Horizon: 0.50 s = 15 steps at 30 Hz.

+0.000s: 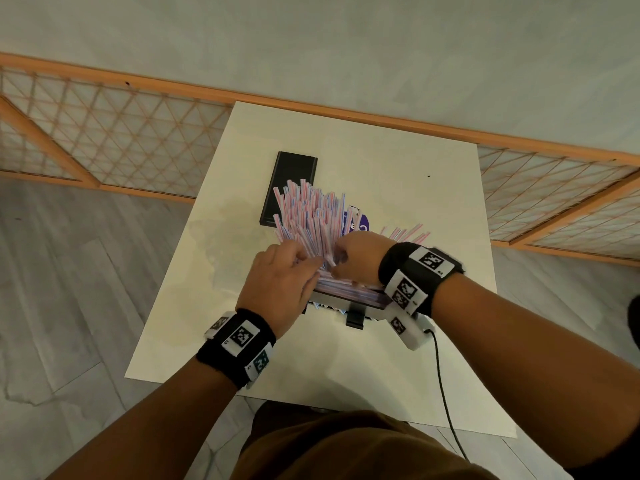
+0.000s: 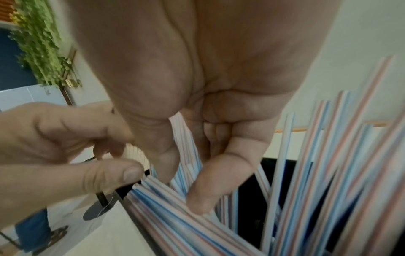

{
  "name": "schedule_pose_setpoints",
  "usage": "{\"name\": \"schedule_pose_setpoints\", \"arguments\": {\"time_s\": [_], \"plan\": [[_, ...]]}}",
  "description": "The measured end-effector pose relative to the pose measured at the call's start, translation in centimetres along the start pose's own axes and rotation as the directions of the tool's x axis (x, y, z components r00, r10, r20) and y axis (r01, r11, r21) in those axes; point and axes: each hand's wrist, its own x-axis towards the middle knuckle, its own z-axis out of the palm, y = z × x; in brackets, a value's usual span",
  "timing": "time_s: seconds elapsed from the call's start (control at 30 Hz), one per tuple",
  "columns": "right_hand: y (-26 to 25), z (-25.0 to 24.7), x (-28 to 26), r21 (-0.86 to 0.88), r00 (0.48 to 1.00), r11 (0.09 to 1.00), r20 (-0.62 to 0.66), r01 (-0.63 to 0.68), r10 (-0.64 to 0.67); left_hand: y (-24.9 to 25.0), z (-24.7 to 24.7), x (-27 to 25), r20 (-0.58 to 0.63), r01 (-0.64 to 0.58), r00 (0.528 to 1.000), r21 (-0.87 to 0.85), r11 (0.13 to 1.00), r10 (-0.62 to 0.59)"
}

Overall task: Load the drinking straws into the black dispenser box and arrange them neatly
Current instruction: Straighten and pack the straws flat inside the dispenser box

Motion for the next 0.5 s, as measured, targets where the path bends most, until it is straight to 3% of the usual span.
{"name": "schedule_pose_setpoints", "arguments": {"time_s": [0.1,0.17,0.27,0.33,0.4,0.5], "plan": [[1.7,-0.2,-1.8,0.030,0.998,0.999,-0.056,-0.033,0.035,-0.4,0.9,0.0,0.116,-0.110,0.987,0.005,0.994,0.109],[3.6,-0.2,-3.2,0.027,0.986,0.991,-0.101,-0.130,0.132,-0.7,1.3,0.0,0.180,-0.074,0.981,0.022,0.997,0.069],[7.2,0.0,-4.5,0.061,0.920,0.940,-0.196,-0.334,0.340,-0.9,1.5,0.2,0.226,0.002,0.974,0.026,1.000,-0.008],[9.4,0.5,-4.6,0.177,0.864,0.890,-0.221,-0.420,0.451,-0.8,1.4,0.4,0.245,0.004,0.970,0.000,1.000,-0.004],[10.5,1.1,-4.3,0.315,0.835,0.837,-0.189,-0.447,0.516,-0.8,1.3,0.6,0.237,-0.002,0.972,-0.012,1.000,0.005],[10.4,1.6,-3.7,0.400,0.856,0.829,-0.172,-0.391,0.487,-0.8,1.2,0.7,0.237,0.009,0.972,-0.020,1.000,-0.004]]}}
